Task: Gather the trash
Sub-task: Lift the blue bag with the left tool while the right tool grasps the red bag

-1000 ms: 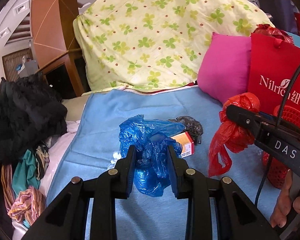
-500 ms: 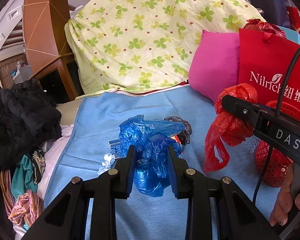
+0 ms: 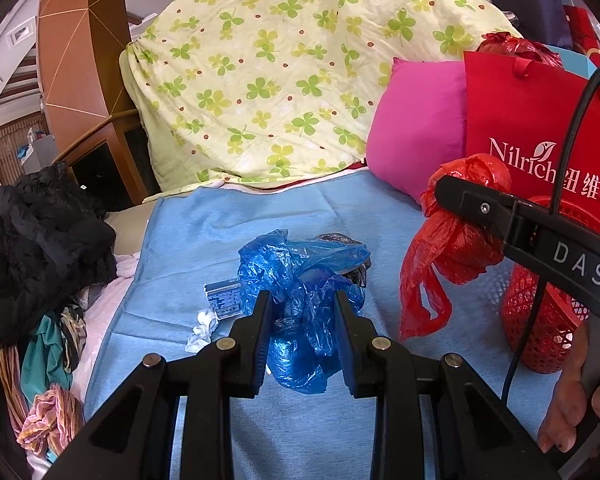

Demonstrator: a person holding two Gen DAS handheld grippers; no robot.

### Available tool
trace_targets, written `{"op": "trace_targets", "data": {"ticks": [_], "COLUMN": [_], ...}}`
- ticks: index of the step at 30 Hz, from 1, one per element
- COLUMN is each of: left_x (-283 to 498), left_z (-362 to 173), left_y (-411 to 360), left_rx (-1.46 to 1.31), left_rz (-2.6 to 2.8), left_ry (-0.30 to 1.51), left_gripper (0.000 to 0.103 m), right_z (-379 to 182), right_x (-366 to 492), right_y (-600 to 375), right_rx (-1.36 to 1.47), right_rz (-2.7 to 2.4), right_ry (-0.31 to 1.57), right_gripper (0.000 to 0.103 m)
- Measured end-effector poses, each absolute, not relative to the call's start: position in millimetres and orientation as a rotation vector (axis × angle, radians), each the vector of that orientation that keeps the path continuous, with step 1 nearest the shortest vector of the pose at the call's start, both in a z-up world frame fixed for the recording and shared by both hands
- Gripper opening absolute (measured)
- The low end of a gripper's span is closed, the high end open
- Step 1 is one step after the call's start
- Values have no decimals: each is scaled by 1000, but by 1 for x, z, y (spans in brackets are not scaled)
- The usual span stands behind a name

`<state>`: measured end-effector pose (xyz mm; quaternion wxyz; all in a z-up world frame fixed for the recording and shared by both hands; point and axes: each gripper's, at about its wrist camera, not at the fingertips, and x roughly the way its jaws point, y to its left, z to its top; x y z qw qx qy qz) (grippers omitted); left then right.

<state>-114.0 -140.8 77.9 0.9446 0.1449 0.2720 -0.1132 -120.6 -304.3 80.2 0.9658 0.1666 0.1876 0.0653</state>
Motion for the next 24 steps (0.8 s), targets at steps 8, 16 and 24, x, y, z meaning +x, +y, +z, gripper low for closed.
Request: {"op": "trace_targets", "data": {"ticks": [8,16,24], "left_x": [-116,-120,-121], "left_z": [81,84,86], "left_y": [-148,-155,-160], "left_rx": [296,307,311], "left_rz": [-250,-264,-274], "left_ry": [554,543,539], "left_gripper": [32,32,32], "right_z": [82,84,86], "right_x": [-125,-129,-132], "right_y": [-310,-319,-326], "right_rx": [352,370,381], "right_rz": [124,113,105], "right_ry": [369,355,344], "right_gripper": [47,47,47]}}
